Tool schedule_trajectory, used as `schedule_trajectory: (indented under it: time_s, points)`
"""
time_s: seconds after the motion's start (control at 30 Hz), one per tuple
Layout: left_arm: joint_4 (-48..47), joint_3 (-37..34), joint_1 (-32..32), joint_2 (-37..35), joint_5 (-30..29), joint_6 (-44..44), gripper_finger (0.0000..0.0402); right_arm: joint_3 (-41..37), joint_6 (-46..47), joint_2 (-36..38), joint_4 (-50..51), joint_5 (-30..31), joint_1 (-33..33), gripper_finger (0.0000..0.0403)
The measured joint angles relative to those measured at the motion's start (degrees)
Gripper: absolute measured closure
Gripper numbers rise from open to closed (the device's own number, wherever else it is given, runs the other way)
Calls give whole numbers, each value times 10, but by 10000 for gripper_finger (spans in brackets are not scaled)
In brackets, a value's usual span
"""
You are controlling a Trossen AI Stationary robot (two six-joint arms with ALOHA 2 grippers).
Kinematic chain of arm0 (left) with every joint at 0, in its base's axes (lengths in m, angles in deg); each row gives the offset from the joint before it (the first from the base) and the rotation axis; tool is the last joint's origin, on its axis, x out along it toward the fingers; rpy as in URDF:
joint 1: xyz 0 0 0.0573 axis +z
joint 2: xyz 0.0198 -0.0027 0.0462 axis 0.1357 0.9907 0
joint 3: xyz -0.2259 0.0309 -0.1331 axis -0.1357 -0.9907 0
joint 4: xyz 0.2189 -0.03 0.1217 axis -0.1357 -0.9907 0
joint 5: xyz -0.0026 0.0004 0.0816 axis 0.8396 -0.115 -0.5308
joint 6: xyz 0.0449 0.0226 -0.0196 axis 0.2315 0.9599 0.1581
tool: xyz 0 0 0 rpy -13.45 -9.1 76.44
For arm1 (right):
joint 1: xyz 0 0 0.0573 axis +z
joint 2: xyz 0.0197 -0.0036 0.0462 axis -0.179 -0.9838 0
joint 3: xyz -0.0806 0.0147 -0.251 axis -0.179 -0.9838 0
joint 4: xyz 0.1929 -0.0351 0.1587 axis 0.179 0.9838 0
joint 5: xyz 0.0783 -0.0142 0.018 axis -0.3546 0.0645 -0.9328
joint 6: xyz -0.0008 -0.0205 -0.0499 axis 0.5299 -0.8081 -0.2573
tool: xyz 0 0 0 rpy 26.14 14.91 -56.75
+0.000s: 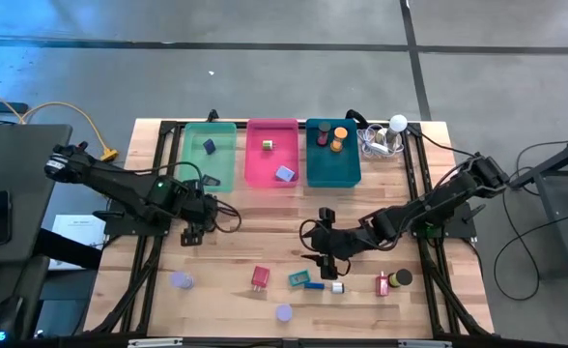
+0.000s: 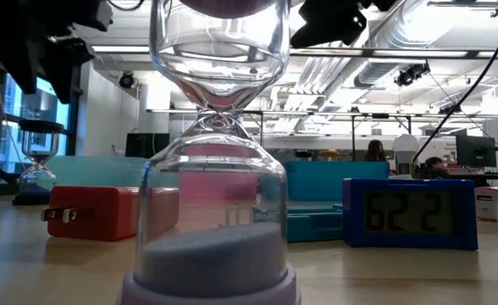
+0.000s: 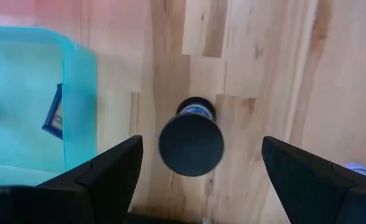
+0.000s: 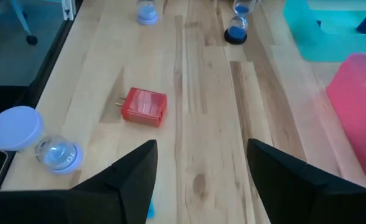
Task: Pick & Place Office items
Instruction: Put the blue hourglass into the blue bin
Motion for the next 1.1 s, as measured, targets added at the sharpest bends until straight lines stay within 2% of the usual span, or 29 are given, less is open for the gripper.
schedule_trajectory:
  time_s: [0.37, 0.73, 1.1]
  points:
    - [29, -52, 44, 3, 29, 11, 83, 0, 0, 0, -5, 0, -2, 167]
    - [71, -59, 32, 3, 34, 12, 83, 0, -2, 0, -4, -1, -3, 167]
    - [73, -59, 24, 3, 32, 6, 83, 0, 0, 0, -4, -1, -3, 167]
